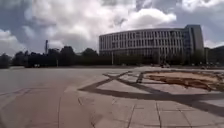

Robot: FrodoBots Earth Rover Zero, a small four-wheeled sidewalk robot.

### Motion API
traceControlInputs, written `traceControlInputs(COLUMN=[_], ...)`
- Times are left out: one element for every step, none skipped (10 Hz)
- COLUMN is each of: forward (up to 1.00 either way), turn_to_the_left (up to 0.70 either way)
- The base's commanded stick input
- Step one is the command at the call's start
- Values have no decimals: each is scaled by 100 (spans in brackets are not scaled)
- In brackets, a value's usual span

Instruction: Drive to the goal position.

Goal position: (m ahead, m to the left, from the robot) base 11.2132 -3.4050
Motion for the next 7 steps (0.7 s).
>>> traceControlInputs(forward=[100,100,100,100,100,100,100], turn_to_the_left=[0,0,0,0,0,0,-10])
